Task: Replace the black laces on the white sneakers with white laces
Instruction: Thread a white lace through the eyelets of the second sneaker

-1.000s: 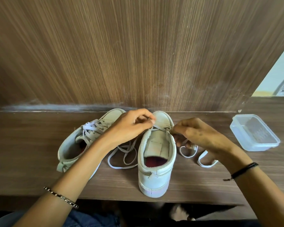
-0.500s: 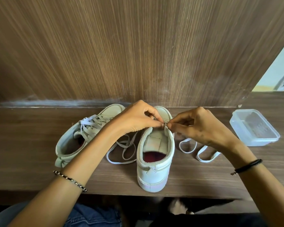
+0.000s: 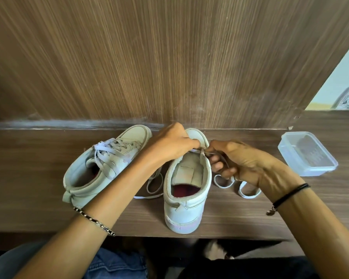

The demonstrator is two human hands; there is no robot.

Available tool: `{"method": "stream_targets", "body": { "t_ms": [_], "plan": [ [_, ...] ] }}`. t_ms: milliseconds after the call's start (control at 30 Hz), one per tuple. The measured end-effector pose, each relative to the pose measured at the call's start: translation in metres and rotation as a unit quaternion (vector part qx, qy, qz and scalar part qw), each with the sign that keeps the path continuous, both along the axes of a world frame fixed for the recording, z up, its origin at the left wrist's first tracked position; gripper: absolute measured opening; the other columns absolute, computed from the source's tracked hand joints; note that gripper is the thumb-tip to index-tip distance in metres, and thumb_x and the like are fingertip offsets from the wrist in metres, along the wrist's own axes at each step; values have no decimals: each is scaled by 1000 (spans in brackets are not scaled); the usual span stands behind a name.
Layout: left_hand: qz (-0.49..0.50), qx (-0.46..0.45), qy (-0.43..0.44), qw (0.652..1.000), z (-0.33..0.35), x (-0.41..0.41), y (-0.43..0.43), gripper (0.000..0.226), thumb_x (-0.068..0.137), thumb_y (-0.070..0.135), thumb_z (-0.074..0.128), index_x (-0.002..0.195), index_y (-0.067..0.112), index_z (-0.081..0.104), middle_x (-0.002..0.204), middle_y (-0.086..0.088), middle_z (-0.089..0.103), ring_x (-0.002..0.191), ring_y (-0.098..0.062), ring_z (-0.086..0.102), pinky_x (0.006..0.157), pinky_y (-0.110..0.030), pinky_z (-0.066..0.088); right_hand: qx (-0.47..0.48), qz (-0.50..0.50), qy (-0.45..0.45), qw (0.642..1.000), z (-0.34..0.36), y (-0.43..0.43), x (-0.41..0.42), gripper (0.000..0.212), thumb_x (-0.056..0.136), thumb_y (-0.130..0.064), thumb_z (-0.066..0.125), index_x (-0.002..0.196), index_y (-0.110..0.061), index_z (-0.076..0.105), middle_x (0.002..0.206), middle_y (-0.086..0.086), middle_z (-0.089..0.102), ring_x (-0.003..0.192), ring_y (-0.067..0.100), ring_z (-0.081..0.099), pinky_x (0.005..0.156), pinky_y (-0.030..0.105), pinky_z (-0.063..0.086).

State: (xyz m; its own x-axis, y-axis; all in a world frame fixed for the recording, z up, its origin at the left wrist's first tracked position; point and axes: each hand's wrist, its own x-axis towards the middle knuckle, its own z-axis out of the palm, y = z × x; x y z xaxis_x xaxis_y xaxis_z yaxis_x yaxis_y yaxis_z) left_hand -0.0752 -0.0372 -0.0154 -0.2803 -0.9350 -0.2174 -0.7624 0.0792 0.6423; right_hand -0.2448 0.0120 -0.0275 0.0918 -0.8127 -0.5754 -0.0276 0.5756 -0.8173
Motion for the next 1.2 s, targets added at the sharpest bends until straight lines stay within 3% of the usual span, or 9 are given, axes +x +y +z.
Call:
{"method": "stream_targets", "body": {
  "t_ms": [133,233,333,400,500,600,733,933,1200],
  "plan": [
    [11,-50,20,998,-10,11,-3,41,95,39,64,82,0,68,67,-2,49,65,-17,46,60,-31,30,-11,-5,-5,1000,0,2,1,25,98,-17,55,74,-11,60,66,3,51,50,12,46,40,19,29],
    [36,-26,68,997,-15,23,-3,28,101,36,58,87,15,71,77,6,64,78,-14,58,70,-29,41,-53,32,34,997,5,5,0,24,100,-19,56,83,-6,66,70,6,59,55,14,53,49,22,40],
    [30,8,60,998,-14,33,-6,20,101,39,58,96,23,68,100,2,70,100,-15,62,92,-35,47,-106,99,124,982,12,8,-8,34,101,-20,58,70,-7,66,60,-3,59,55,13,43,57,25,32],
    [14,30,27,999,-12,39,-4,24,100,45,57,98,23,66,105,1,69,103,-15,61,96,-37,46,-115,121,161,973,15,9,-14,32,98,-26,66,79,0,71,65,0,60,54,12,36,52,23,33],
    [1,68,9,998,-8,46,-1,36,101,52,54,93,17,63,97,2,66,93,-16,58,86,-34,44,-123,107,168,972,14,8,-15,35,90,-32,78,90,2,75,72,6,55,51,10,39,45,21,32],
    [-7,91,21,996,-6,48,3,39,101,52,53,86,17,58,73,4,57,71,-13,53,69,-29,39,-136,86,173,972,11,7,-11,24,89,-27,79,77,-6,76,68,5,47,46,8,36,45,22,30],
    [-8,89,23,996,0,52,0,43,98,51,60,93,8,63,55,10,44,43,-8,43,54,-24,37,-144,79,168,972,7,6,-8,29,92,-24,73,80,3,70,71,7,51,62,17,42,52,22,35],
    [-51,60,45,996,4,59,-3,46,93,47,68,100,1,72,41,20,43,34,2,41,45,-14,36,-135,65,165,975,10,7,-7,20,91,-20,71,76,-8,71,57,-6,54,45,4,40,48,20,32],
    [-26,89,112,989,4,58,-2,19,92,34,72,88,15,74,42,20,48,35,4,45,38,-7,33,-83,33,154,984,11,3,-10,39,77,-28,87,94,5,75,49,-7,38,40,9,27,39,21,24]
  ]
}}
